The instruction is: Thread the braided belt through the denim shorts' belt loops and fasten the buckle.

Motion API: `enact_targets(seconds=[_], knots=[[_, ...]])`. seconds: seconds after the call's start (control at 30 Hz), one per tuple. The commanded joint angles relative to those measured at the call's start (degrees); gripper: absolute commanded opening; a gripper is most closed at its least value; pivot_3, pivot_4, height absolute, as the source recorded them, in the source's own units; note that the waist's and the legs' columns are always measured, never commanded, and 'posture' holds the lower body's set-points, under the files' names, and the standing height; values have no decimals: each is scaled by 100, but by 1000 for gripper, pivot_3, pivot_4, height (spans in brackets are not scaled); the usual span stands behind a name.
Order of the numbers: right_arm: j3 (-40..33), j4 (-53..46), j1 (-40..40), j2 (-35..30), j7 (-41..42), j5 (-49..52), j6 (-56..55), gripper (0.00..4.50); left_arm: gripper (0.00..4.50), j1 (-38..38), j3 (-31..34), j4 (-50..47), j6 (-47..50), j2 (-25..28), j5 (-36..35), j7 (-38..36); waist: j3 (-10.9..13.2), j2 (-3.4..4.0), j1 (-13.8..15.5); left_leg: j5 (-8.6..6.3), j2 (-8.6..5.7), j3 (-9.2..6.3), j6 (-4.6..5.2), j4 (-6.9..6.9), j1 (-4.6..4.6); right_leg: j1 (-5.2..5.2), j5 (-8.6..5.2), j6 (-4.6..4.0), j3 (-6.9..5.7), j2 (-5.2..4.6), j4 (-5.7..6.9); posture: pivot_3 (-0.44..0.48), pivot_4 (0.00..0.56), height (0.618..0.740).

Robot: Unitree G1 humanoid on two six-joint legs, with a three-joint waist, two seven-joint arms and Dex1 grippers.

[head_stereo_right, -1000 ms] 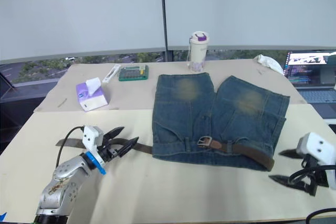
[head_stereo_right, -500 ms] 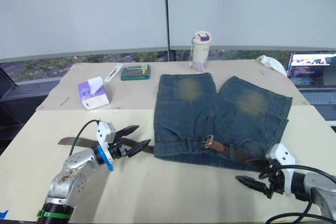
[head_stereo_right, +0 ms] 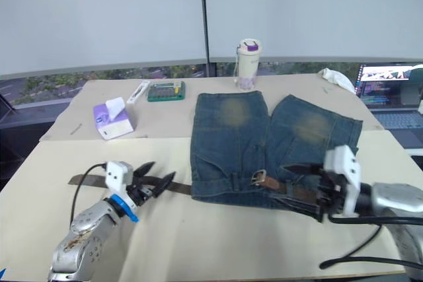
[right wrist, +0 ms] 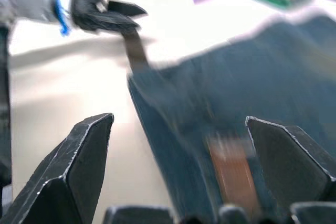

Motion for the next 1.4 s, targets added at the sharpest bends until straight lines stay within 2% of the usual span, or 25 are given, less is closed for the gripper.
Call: enact_targets(seconds=[0.03,0.1,0.2,0.27,0.43,0.6,0.73,1.0,1.3,1.4], knots=[[343,-108,-464,176,-192,111,86,4471,4500,13,625,-305,326,-329,26,1194,1,-2,30,0,-5,-2,0,0,-1,-1,0,0,-3,1,0,0,150,740],[538,-41,-689,333,-250,143,134,4471,4500,65,777,-342,522,-554,-37,1576,2,-5,74,1,-13,-2,-1,1,0,-1,0,0,-3,0,0,0,150,740],[655,18,-855,497,-310,217,203,4471,4500,131,711,-399,721,-623,1,1731,1,-10,117,1,-18,-2,-1,2,-1,0,1,0,-2,-2,-1,0,150,740],[933,135,-1015,472,-160,-118,-32,4471,4500,153,655,-541,979,-700,139,2075,1,-9,115,1,-19,-3,-2,2,0,0,1,0,-3,-3,-1,0,150,740],[1185,418,-1305,562,-29,-327,-230,4471,4500,475,883,-1241,1934,-1304,-493,2722,5,-19,91,1,-15,-2,-4,0,0,-1,2,-2,-2,-2,-2,0,150,740],[1321,587,-1379,654,30,-520,-420,4471,4500,879,502,-1548,2285,-1220,-419,2668,10,-18,85,1,-13,0,-6,-2,1,-3,2,-3,-1,-2,-1,0,150,740],[1326,578,-1347,677,35,-552,-462,4471,4500,732,605,-1263,2407,-1286,-571,2712,9,-11,98,2,-15,-1,-7,-2,1,-1,1,-4,-3,-2,-2,0,150,740],[1395,542,-1348,707,-28,-591,-464,4471,4500,-295,977,-286,2654,-1513,-1234,2568,1,0,153,6,-25,-4,-13,-1,2,2,1,-3,-8,-4,-1,0,150,740],[1387,526,-1382,682,-60,-598,-445,4471,4500,-377,1051,-203,3113,-1652,-1950,2425,0,2,214,6,-32,-6,-12,-1,1,3,1,-3,-6,-9,-6,0,150,740],[1383,522,-1354,673,-64,-609,-448,4471,4500,-181,838,-500,3652,-1585,-2600,2074,0,2,220,6,-34,-6,-12,-1,0,3,1,-3,-5,-10,-7,0,150,740]])
